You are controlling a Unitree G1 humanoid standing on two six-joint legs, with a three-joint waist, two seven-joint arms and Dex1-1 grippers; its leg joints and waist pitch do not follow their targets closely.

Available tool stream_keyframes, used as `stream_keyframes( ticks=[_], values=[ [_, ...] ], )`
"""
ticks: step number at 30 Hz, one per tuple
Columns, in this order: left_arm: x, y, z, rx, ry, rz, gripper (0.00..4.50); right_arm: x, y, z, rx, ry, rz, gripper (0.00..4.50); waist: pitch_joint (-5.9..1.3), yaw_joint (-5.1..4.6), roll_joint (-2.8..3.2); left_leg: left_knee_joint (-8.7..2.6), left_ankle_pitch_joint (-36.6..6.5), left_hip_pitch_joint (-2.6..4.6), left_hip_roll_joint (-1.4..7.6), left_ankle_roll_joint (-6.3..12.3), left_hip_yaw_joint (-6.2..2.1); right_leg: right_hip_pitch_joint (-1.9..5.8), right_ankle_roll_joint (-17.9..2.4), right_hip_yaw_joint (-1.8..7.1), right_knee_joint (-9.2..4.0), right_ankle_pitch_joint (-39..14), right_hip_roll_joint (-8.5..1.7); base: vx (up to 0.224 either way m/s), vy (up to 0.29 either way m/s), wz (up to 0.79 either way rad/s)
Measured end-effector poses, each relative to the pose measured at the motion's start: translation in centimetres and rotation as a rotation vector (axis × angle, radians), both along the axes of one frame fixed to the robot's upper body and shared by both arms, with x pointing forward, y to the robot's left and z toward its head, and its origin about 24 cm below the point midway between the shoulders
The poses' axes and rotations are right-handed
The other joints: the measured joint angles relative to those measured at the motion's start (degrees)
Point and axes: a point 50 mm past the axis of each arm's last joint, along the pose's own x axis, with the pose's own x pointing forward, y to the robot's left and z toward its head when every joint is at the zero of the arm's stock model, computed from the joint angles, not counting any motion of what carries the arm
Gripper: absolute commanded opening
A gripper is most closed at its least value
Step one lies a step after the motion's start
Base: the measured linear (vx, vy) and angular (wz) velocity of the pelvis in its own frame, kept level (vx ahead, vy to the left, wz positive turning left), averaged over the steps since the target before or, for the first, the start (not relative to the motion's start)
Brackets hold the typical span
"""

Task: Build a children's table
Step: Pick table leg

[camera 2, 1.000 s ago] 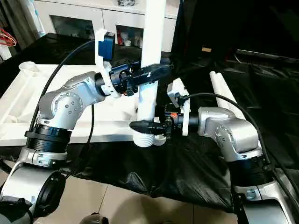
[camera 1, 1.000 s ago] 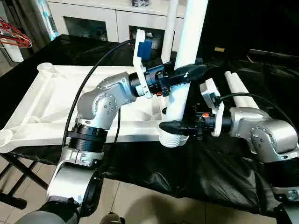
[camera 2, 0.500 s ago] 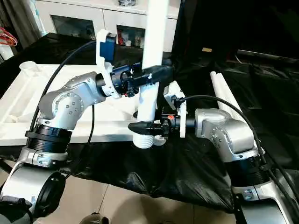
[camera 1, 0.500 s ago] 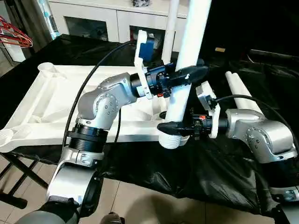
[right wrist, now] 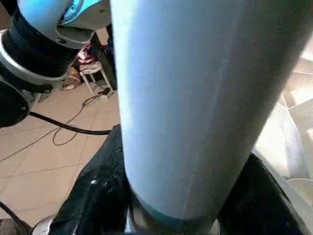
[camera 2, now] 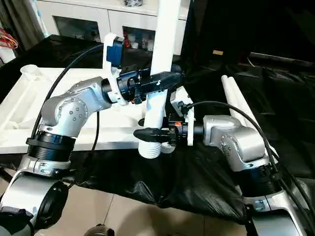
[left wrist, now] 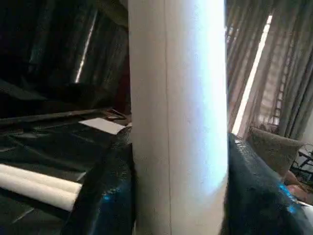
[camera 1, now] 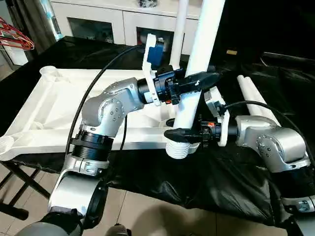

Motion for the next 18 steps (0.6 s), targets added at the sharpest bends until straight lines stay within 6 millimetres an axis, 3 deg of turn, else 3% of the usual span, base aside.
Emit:
stream_keyframes(
  ticks=[4, 9, 15, 18],
  values=[
    [0.2, 0.1, 0.4, -0.042, -0.022, 0.039, 3.06, -0.1, 0.1, -0.4, 0.008, 0.013, -0.015, 1.9, 0.0, 0.02, 0.01, 0.01, 0.0, 0.0, 0.0, 0.0, 0.0, 0.0, 0.0, 0.0, 0.0, 0.0, 0.0, 0.0, 0.0, 0.0],
    [0.6, 0.6, 1.0, -0.114, -0.042, 0.11, 3.12, 0.1, 0.4, -0.6, 0.059, 0.014, -0.083, 1.9, -0.01, -0.01, 0.03, 0.03, 0.0, 0.0, 0.0, 0.0, -0.01, 0.0, 0.0, 0.0, 0.02, 0.0, 0.0, 0.0, 0.0, 0.0],
    [1.9, 2.2, 2.6, -0.224, -0.066, 0.246, 3.12, 1.3, 0.3, -0.2, 0.131, -0.035, -0.274, 1.9, -0.05, -0.04, 0.09, 0.06, 0.0, 0.03, 0.0, -0.01, -0.02, 0.01, 0.0, 0.0, 0.05, 0.0, 0.0, 0.0, 0.0, 0.0],
    [2.6, 3.4, 1.7, -0.146, -0.094, 0.296, 3.12, 2.2, -0.6, -0.6, 0.106, -0.06, -0.422, 1.9, -0.04, -0.09, 0.14, 0.06, 0.0, 0.04, 0.0, -0.05, -0.03, 0.02, 0.0, -0.01, 0.05, 0.0, 0.0, 0.0, 0.0, 0.0]
  ],
)
